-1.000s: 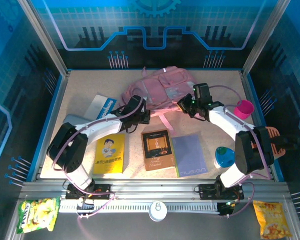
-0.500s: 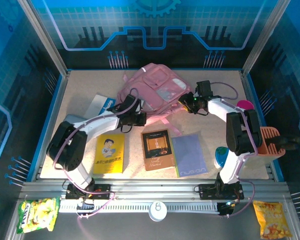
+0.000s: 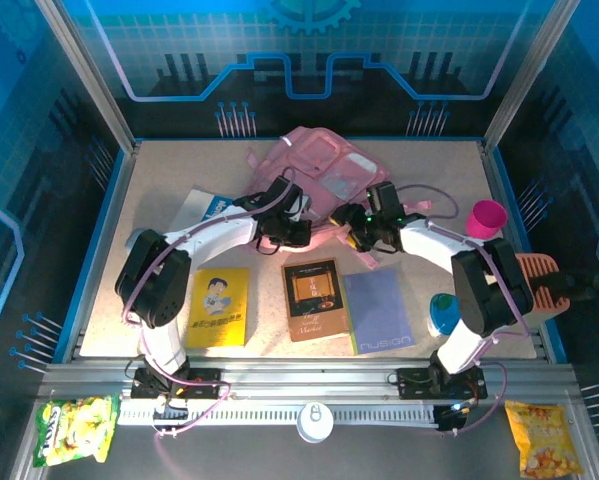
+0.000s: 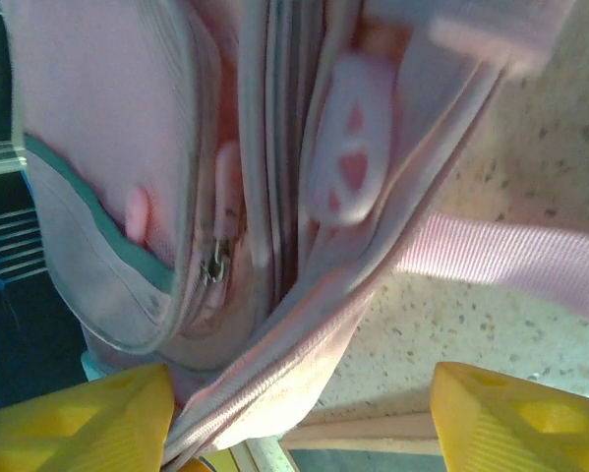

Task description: Pack the student bag

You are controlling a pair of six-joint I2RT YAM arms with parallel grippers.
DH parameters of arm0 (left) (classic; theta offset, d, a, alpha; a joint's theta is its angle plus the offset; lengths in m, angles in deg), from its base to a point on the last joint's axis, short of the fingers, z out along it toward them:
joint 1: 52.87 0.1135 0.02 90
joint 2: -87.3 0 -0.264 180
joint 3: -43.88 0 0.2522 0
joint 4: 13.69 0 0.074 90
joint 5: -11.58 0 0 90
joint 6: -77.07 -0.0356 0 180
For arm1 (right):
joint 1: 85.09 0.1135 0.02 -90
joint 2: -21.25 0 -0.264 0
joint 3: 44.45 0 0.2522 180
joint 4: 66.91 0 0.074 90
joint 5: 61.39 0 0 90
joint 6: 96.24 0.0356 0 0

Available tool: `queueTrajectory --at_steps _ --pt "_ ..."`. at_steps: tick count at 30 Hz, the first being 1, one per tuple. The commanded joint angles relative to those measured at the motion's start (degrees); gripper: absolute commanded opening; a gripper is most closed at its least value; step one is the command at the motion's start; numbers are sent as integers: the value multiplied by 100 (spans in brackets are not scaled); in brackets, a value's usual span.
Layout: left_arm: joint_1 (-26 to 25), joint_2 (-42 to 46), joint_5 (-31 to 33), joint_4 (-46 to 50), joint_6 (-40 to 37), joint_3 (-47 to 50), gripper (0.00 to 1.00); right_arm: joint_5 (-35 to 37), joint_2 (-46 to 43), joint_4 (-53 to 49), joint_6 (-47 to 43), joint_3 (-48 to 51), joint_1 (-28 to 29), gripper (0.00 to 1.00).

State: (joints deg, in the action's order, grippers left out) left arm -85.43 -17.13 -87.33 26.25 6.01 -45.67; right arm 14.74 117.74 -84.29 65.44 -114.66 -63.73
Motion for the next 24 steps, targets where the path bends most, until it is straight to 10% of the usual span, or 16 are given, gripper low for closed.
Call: queueTrajectory --at_steps 1,10,24 --pt "-98 -73 -222 183 -99 -273 0 216 188 318 605 0 101 74" --pt "-178 -234 -277 387 -193 -280 0 173 622 209 642 -347 252 70" --pt "-37 -467 -323 1100 -554 -593 0 173 981 353 438 -367 280 21"
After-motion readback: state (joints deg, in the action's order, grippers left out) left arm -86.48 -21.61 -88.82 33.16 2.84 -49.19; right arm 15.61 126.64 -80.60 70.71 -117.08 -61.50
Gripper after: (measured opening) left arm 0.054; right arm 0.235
